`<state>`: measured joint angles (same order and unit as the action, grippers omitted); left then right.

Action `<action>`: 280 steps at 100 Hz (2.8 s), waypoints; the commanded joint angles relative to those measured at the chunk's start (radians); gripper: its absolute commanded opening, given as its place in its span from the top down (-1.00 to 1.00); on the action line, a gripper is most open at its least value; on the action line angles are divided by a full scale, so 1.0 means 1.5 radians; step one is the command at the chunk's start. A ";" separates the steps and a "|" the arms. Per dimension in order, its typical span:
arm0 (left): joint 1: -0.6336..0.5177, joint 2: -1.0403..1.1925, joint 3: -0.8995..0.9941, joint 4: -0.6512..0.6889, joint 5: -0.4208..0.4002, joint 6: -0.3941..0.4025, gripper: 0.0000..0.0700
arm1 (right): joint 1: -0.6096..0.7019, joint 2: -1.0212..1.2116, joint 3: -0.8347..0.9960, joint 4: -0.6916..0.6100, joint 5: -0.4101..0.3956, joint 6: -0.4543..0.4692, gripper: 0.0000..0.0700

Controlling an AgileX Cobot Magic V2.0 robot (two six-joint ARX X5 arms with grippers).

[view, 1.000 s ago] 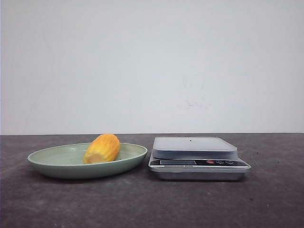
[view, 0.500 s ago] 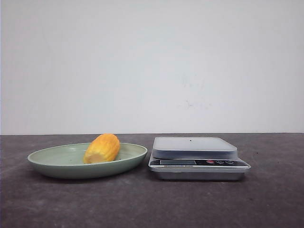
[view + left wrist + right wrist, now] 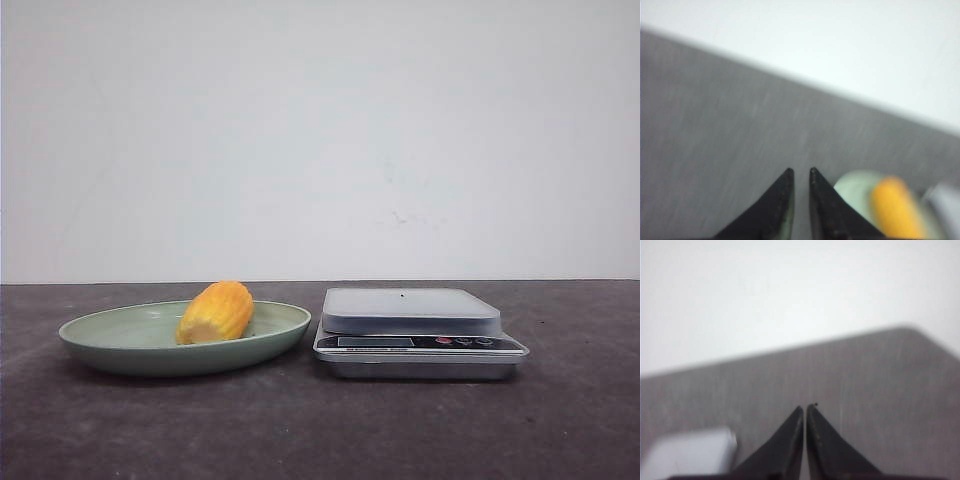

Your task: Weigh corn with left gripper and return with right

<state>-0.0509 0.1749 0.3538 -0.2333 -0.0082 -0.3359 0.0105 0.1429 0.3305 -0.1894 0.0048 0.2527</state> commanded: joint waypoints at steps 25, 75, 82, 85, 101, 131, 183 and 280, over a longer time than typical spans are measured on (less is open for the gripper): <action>-0.002 0.275 0.317 -0.020 0.097 0.007 -0.26 | 0.001 0.240 0.254 -0.046 -0.084 0.012 0.25; -0.203 0.523 0.392 -0.035 0.066 0.034 -0.14 | 0.032 0.367 0.438 -0.181 -0.166 0.000 -0.18; -0.242 0.578 0.392 -0.025 0.033 0.041 -0.14 | 0.042 0.367 0.440 -0.189 -0.166 -0.002 -0.18; -0.254 0.601 0.392 -0.019 0.026 0.042 -0.14 | 0.046 0.367 0.440 -0.193 -0.165 -0.002 -0.18; -0.302 0.722 0.392 0.022 0.007 0.039 -0.14 | 0.059 0.367 0.440 -0.211 -0.165 -0.002 -0.19; -0.352 0.894 0.392 0.055 -0.017 0.037 -0.15 | 0.061 0.365 0.440 -0.214 -0.165 -0.003 -0.20; -0.382 0.965 0.392 0.051 -0.102 0.036 -0.16 | 0.061 0.365 0.440 -0.228 -0.165 -0.004 -0.20; -0.436 0.907 0.462 0.024 -0.101 0.024 0.98 | 0.061 0.365 0.440 -0.234 -0.165 -0.003 -0.20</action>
<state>-0.6701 1.5360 0.9745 -0.2043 -0.1589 -0.3031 0.0990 0.6876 0.9718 -0.5442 -0.2401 0.2584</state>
